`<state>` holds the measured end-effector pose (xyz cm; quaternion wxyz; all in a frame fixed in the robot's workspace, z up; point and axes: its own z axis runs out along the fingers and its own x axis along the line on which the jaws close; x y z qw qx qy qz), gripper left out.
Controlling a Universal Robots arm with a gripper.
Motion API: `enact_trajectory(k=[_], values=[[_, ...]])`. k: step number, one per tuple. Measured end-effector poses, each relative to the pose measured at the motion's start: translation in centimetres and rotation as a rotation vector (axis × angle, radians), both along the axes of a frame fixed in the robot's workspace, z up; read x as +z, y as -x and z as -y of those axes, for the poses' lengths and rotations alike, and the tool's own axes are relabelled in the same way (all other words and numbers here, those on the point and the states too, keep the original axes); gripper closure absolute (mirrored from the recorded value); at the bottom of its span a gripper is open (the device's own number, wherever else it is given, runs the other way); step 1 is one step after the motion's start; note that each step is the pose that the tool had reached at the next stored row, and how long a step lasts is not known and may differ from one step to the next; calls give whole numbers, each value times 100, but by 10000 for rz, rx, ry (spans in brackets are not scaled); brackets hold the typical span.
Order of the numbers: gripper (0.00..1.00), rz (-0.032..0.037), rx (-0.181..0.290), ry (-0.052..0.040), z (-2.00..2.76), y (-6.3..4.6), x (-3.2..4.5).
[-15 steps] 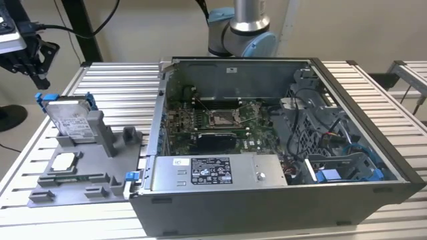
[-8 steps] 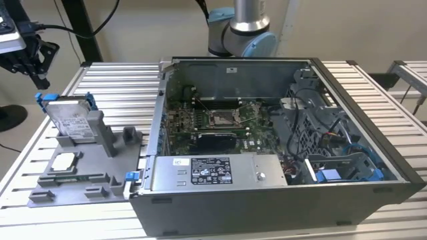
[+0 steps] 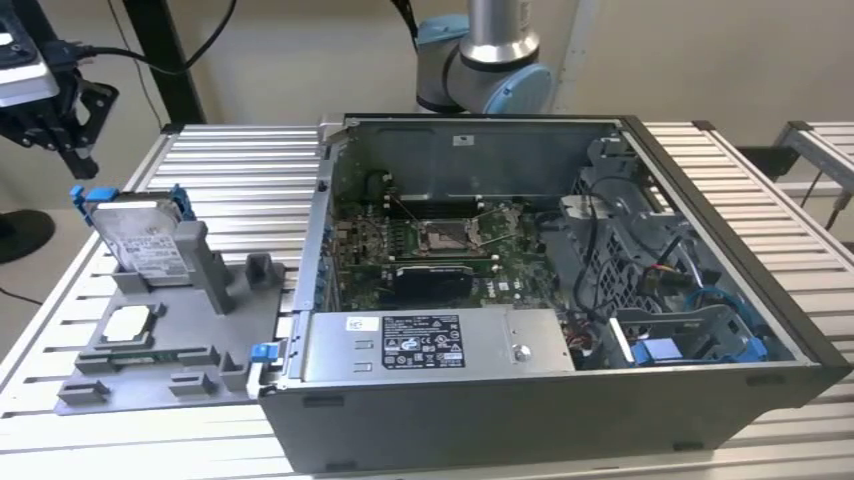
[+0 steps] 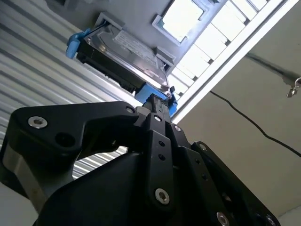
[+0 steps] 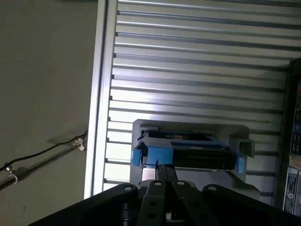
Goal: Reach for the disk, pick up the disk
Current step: 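Pick up the disk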
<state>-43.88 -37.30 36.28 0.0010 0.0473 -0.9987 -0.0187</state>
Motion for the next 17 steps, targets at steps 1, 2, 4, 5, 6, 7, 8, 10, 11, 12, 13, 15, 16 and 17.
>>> enact_trajectory(k=[1,2,4,5,6,7,8,10,11,12,13,15,16,17], values=[[100,-1,157,3,0,1,0],[100,-2,328,9,0,3,1],[100,-3,668,19,0,6,2],[100,-3,839,23,0,7,2],[100,-2,1014,27,0,8,1],[100,-2,1187,31,0,10,1],[100,-1,1340,36,0,11,1],[100,-1,1649,45,0,15,0],[100,0,1804,50,0,18,0],[100,-1,1954,55,0,20,1],[100,-1,2101,59,0,22,1],[100,-3,2429,70,0,25,1],[100,-2,2594,76,0,27,1],[100,-3,2768,84,0,29,1]])
